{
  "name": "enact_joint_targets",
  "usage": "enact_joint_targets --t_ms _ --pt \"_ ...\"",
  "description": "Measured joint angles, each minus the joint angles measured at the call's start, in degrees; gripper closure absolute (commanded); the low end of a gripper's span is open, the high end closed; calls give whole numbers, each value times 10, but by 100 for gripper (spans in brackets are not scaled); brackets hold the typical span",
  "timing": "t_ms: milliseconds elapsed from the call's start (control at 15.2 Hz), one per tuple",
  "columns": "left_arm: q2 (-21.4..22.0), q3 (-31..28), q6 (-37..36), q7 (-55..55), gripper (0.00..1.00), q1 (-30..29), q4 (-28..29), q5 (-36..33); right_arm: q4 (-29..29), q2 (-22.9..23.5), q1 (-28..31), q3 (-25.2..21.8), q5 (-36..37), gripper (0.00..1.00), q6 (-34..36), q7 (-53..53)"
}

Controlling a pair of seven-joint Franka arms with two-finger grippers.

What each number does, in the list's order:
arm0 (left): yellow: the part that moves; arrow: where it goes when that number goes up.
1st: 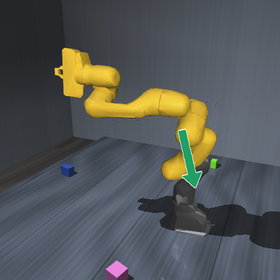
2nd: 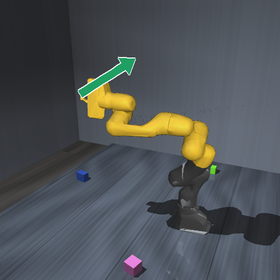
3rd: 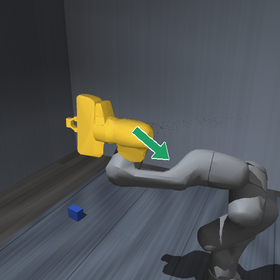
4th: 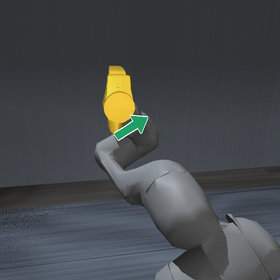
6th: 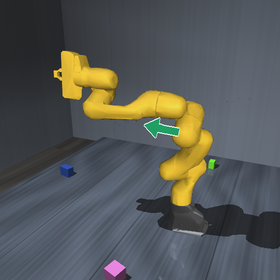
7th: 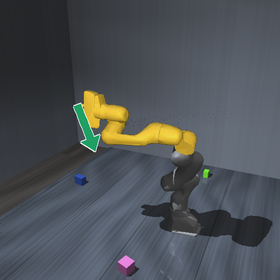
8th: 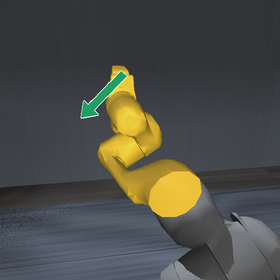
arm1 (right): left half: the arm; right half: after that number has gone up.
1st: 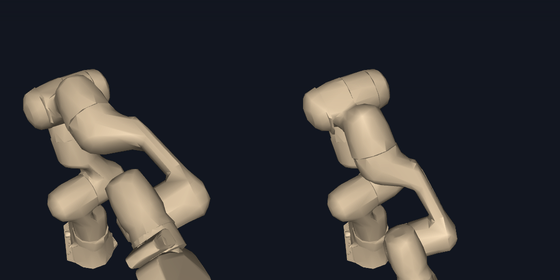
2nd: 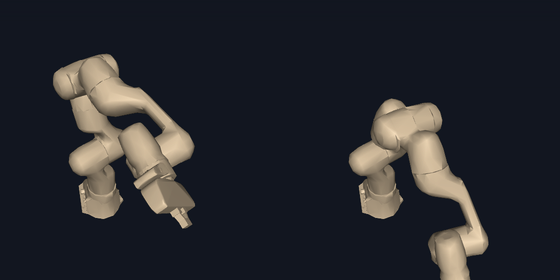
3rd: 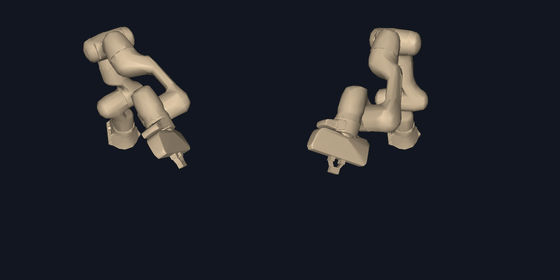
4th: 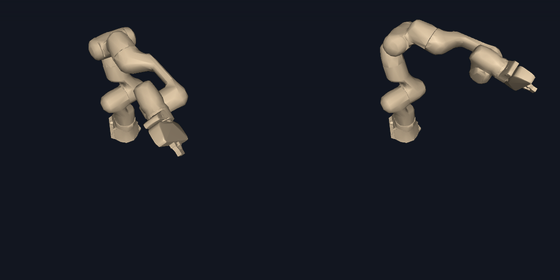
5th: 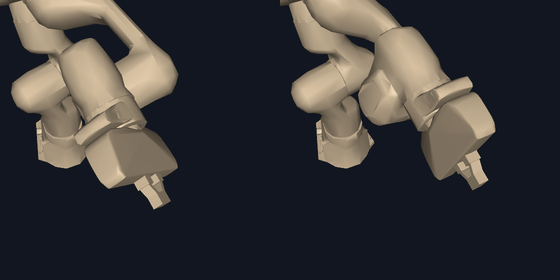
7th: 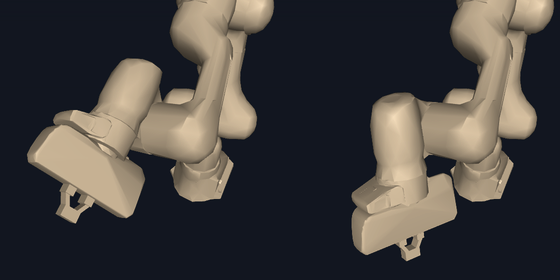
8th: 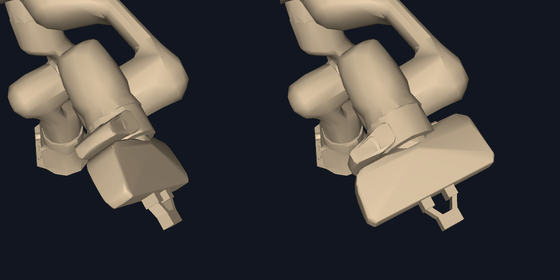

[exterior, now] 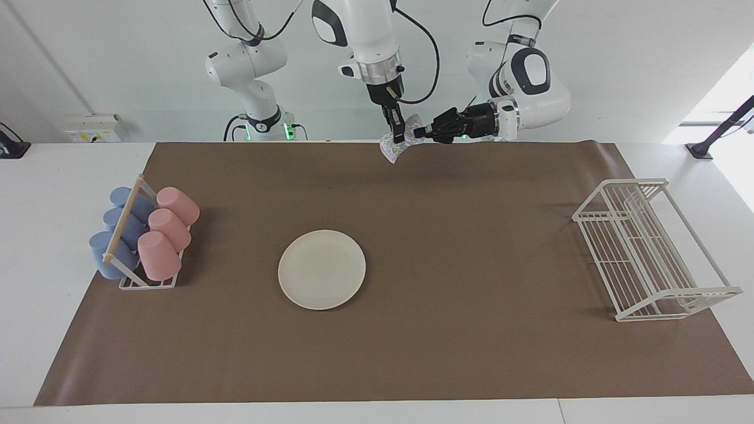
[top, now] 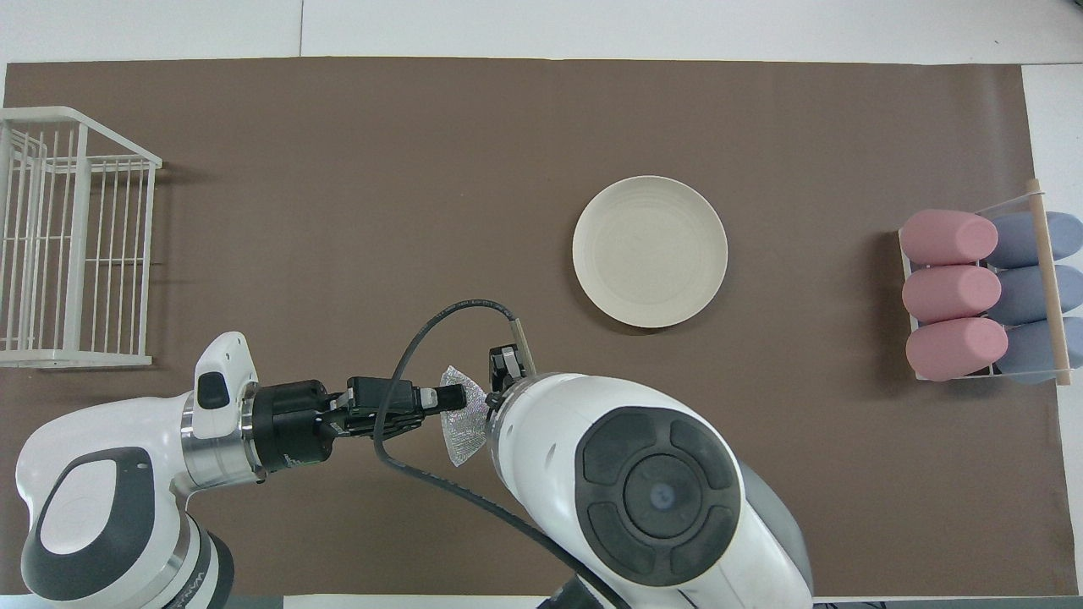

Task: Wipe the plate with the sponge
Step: 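Carry the sponge to the plate with the right gripper while the left gripper withdraws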

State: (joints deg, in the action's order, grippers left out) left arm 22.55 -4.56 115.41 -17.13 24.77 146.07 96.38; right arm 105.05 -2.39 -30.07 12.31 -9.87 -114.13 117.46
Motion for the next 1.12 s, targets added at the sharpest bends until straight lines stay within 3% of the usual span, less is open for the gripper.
enact_joint_targets --t_ms 132,198,264,659,857,1120 --pt "0 0 0 0 97 1 0 0 0 0 0 0 0 100 0 0" --pt "1 0 0 0 27 1 0 0 0 0 0 0 0 100 0 0" --pt "2 0 0 0 0 1 0 -1 0 0 0 0 0 100 0 0" --pt "16 2 25 48 0 1 -2 -57 0 0 1 0 4 100 0 -24" --pt "18 1 29 75 0 -8 -8 -123 10 1 21 -2 28 100 -5 -90" --pt "18 1 -1 102 0 -55 -22 -217 80 25 101 -4 29 100 -118 -213"
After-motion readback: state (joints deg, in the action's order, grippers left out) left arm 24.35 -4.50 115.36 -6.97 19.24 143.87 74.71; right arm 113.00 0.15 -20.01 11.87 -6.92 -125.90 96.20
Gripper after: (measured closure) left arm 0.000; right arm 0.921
